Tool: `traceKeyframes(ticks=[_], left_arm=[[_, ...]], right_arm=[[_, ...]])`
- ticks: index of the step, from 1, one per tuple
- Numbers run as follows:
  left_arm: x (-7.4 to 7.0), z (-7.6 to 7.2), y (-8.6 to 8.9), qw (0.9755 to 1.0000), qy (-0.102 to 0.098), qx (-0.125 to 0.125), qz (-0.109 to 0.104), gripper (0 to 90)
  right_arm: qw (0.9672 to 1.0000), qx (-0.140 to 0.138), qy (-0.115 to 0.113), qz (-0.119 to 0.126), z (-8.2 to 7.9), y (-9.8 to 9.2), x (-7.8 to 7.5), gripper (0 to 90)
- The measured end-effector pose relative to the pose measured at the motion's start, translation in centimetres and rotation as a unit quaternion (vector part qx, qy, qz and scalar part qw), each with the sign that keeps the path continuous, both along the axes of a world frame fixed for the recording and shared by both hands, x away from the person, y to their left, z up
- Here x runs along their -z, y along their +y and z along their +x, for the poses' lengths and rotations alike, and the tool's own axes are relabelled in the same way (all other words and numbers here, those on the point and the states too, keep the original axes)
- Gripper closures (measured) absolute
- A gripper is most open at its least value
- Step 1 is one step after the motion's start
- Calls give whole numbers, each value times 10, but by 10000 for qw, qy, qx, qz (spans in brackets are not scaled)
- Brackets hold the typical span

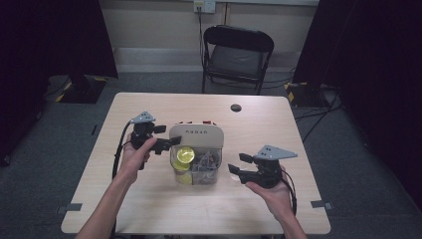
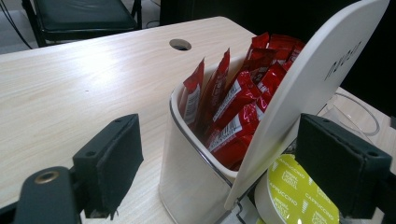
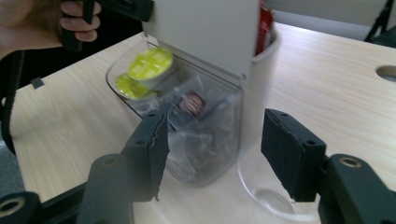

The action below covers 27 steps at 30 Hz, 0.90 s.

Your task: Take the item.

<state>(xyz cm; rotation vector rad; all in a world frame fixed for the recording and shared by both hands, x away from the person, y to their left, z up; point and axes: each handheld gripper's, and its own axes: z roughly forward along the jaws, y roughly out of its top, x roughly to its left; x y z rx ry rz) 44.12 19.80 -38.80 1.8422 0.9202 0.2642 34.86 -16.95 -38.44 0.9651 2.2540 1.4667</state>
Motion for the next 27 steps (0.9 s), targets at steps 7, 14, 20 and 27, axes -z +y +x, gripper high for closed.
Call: traceKeyframes(ticks=[7, 14, 20, 27], left_arm=[[1, 1, -1, 10000, 11, 26, -2, 138], [1, 1, 0, 10000, 9, 31, -14, 138], [1, 2, 0, 10000, 13, 40, 20, 132], [1, 2, -1, 10000, 5, 41, -9, 134]], right_arm=[[9996, -290, 54, -36, 14, 25, -2, 514], [9988, -455, 166, -118, 34, 42, 6, 599], [9979, -561, 274, -161, 44, 52, 11, 656], [9974, -596, 376, -159, 50, 59, 19, 638]])
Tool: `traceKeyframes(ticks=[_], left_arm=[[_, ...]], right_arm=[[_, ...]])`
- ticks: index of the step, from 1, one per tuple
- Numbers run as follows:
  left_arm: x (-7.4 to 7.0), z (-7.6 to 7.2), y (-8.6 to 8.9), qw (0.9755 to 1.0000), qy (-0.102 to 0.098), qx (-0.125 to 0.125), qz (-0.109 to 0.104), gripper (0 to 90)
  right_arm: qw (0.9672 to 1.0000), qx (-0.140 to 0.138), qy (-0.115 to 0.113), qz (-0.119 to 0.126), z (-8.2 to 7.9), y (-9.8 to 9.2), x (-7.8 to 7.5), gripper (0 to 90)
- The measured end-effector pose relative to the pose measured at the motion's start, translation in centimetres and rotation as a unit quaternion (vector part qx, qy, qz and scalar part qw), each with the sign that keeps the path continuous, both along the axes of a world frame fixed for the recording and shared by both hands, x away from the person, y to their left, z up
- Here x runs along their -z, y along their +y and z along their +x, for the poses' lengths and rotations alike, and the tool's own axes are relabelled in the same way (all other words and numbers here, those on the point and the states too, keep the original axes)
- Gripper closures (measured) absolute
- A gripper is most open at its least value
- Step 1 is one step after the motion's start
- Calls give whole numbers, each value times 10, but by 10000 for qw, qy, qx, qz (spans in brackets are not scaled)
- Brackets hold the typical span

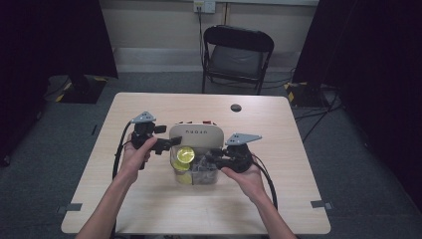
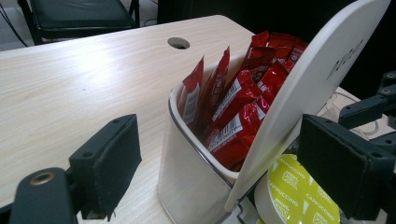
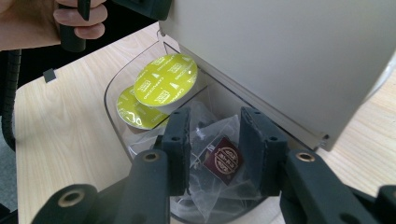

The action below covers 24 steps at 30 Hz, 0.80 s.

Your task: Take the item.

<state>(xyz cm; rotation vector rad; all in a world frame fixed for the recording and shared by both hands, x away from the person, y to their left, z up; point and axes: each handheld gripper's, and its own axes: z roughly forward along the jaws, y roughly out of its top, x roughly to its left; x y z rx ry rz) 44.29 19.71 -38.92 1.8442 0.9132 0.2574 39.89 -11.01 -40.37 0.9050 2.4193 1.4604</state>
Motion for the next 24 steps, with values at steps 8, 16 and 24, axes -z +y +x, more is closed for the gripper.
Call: traceKeyframes(ticks=[8, 16, 24], left_arm=[[1, 0, 0, 10000, 14, 10, 11, 135], [0, 0, 3, 10000, 42, -16, 0, 136], [1, 0, 3, 10000, 44, -9, -37, 136]], right_arm=[[9999, -36, 121, -53, 4, 4, 7, 637], [9997, -90, 181, -130, 4, 6, 11, 764], [9997, -97, 183, -108, 4, 5, 12, 900]])
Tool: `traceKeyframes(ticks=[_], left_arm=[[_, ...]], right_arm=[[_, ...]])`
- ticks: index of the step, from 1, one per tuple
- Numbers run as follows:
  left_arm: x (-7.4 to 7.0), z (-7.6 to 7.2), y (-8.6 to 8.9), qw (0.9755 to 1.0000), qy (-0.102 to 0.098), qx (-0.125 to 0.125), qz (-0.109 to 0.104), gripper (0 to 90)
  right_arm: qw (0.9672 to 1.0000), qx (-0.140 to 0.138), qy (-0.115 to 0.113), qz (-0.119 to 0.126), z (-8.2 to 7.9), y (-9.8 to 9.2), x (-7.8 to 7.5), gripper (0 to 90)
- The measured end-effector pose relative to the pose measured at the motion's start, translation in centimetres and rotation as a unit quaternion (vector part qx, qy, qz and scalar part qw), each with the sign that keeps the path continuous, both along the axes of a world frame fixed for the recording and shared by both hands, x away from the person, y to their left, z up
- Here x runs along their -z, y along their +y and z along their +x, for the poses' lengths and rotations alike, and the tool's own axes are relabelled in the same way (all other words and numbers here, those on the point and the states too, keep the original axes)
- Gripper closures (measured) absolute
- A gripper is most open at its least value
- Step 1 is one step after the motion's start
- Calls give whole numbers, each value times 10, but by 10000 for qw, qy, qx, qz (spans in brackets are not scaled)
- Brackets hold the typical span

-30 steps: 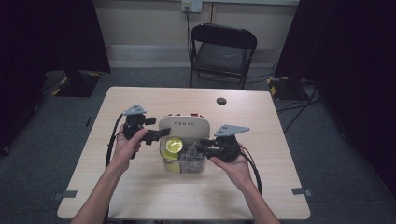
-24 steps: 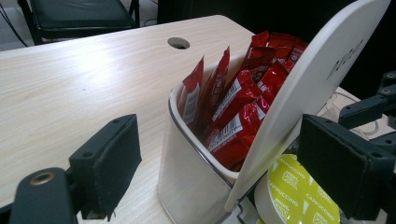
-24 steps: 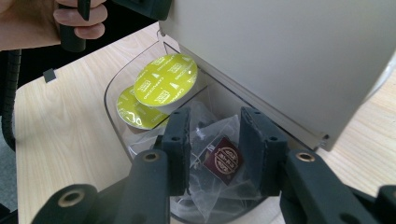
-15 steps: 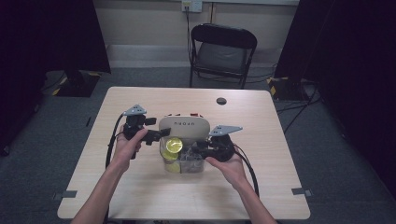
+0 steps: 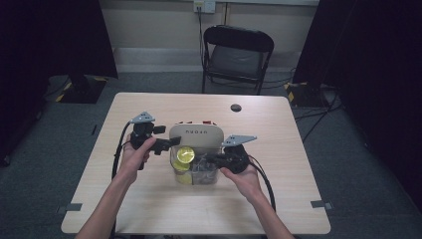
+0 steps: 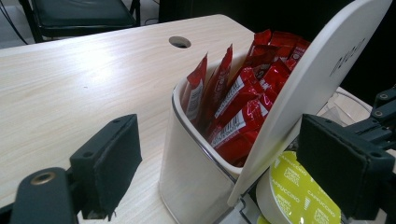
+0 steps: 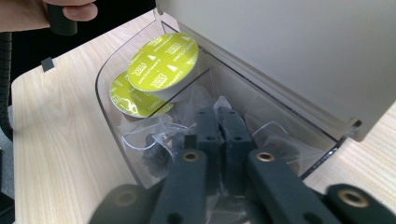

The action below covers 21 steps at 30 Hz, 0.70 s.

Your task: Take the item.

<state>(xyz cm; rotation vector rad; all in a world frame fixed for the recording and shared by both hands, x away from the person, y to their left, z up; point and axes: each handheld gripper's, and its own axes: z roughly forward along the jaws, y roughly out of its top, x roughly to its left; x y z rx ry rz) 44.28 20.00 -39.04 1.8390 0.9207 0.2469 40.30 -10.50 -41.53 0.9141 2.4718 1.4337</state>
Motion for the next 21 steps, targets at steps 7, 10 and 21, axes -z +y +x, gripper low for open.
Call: traceKeyframes(ticks=[7, 10, 21], left_arm=[[0, 0, 0, 10000, -11, 1, 10, 135], [0, 0, 0, 10000, -10, -3, 8, 136], [0, 0, 0, 10000, -6, 0, 34, 136]], right_arm=[[9999, 41, -78, 63, -2, -1, -4, 900], [9998, 52, -137, 96, -3, -2, -8, 900], [9998, 14, -181, 130, -6, -2, -13, 900]])
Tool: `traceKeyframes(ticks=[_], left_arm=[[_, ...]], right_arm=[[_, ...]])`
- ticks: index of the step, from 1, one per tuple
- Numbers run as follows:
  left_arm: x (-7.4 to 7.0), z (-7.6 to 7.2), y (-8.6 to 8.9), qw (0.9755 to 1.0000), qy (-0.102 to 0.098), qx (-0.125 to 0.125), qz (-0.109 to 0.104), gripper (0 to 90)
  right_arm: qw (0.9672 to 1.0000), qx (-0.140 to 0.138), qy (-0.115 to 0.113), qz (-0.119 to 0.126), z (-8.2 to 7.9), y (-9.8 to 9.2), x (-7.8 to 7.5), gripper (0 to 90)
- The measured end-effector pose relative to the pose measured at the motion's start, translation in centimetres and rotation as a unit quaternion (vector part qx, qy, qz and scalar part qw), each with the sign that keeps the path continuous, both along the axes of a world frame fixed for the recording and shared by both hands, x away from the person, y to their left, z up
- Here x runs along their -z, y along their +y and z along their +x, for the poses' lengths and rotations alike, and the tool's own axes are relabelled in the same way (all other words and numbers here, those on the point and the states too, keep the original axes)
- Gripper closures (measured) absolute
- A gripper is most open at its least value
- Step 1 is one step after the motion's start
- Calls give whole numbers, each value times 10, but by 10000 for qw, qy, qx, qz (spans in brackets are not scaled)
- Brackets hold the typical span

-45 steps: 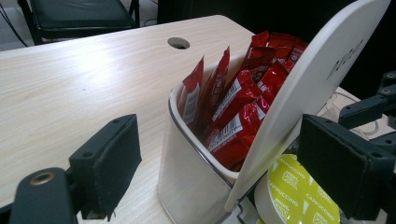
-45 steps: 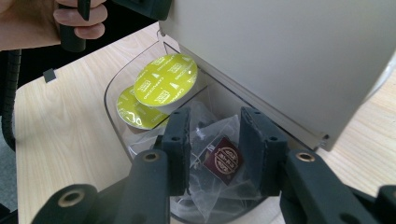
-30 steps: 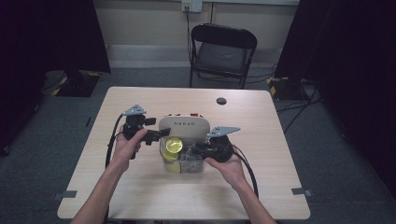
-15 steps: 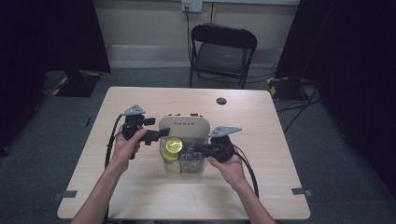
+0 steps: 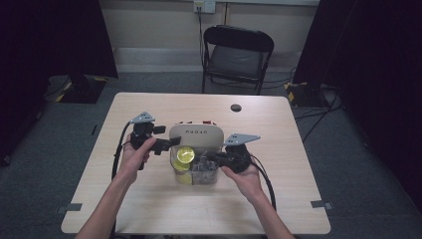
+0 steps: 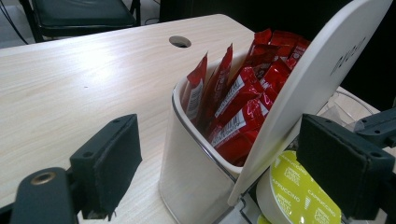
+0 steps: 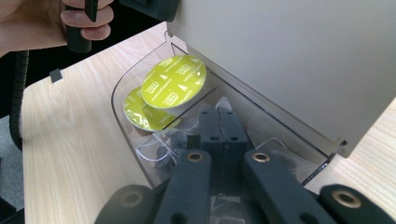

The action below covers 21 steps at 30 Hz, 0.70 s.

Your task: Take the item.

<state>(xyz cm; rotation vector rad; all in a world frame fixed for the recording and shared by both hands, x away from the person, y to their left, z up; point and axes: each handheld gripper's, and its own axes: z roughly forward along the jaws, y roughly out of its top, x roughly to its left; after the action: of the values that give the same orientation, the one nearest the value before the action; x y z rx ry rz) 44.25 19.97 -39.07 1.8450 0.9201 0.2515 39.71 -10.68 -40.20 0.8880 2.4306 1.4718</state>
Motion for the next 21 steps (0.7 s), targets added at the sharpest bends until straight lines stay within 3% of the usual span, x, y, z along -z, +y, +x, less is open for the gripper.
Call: traceKeyframes(ticks=[21], left_arm=[[1, 0, 0, 10000, 36, 16, 13, 134]], right_arm=[[9995, -19, -127, 272, -6, -10, -18, 900]])
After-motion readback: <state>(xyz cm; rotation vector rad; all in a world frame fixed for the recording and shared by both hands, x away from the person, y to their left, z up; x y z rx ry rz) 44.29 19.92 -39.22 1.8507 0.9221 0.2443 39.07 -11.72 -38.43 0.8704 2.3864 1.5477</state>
